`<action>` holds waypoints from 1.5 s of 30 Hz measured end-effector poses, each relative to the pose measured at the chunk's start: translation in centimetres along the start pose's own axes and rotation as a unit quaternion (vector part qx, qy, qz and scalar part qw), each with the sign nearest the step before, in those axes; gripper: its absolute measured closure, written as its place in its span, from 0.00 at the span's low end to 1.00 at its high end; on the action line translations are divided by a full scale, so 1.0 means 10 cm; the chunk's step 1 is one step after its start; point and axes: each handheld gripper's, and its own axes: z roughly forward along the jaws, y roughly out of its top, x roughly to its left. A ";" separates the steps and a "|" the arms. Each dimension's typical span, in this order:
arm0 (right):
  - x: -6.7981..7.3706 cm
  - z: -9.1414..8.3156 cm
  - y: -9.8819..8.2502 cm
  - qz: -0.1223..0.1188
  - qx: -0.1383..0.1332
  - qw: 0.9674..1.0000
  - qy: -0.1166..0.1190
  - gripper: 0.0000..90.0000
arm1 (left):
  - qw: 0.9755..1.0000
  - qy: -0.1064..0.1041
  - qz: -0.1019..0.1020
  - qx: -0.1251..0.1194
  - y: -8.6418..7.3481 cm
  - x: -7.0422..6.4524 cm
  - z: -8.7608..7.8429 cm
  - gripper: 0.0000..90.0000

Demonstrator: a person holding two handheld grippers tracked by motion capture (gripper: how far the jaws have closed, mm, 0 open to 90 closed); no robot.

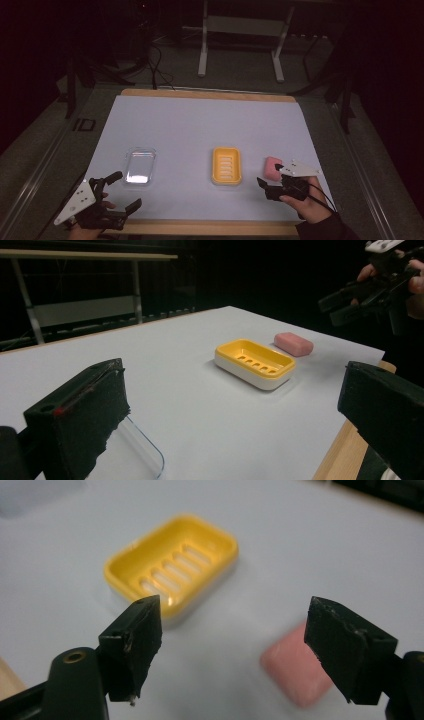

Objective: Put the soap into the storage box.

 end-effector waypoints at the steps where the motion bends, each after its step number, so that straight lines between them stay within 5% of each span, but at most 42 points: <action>1: 0.00 0.02 0.00 -0.001 0.010 1.000 -0.004 0.27 | 1.000 0.000 0.000 0.002 0.00 0.00 0.00 0.00; 3: -0.01 0.03 -0.01 -0.003 0.022 1.000 -0.007 0.27 | 1.000 0.001 0.000 0.003 0.00 0.00 0.01 0.00; 6: -0.05 0.07 0.00 0.037 0.082 0.996 -0.011 0.33 | 1.000 0.001 -0.001 0.004 0.00 -0.01 0.01 0.00; 9: -0.09 0.07 0.02 0.064 0.101 0.992 -0.029 0.37 | 1.000 0.000 -0.001 0.004 0.00 -0.01 0.01 0.00; 14: -0.10 0.07 0.02 0.083 0.122 0.989 -0.021 0.34 | 1.000 -0.001 -0.001 0.004 0.00 -0.02 0.01 0.00; 19: -0.09 0.10 0.03 0.114 0.174 0.977 -0.040 0.33 | 1.000 -0.003 -0.002 0.004 0.00 -0.02 0.01 0.00; 23: -0.06 0.11 0.04 0.129 0.207 0.969 -0.033 0.33 | 1.000 -0.002 0.001 0.000 0.00 -0.02 0.01 0.00; 26: -0.06 0.12 0.04 0.134 0.214 0.967 -0.033 0.31 | 1.000 -0.002 0.000 0.002 0.00 -0.02 0.01 0.00; 32: -0.10 0.15 0.00 0.173 0.240 0.954 -0.044 0.30 | 1.000 0.001 0.003 0.001 0.00 -0.03 0.01 0.00; 38: -0.18 0.17 0.01 0.206 0.241 0.947 -0.049 0.30 | 1.000 -0.001 0.001 0.000 0.01 -0.04 0.01 0.00; 39: -0.21 0.20 0.00 0.216 0.247 0.943 -0.060 0.33 | 1.000 -0.001 0.002 0.001 0.01 -0.04 0.02 0.00; 45: -0.27 0.28 0.00 0.228 0.266 0.933 -0.074 0.39 | 1.000 -0.003 0.000 0.000 0.01 -0.05 0.02 0.00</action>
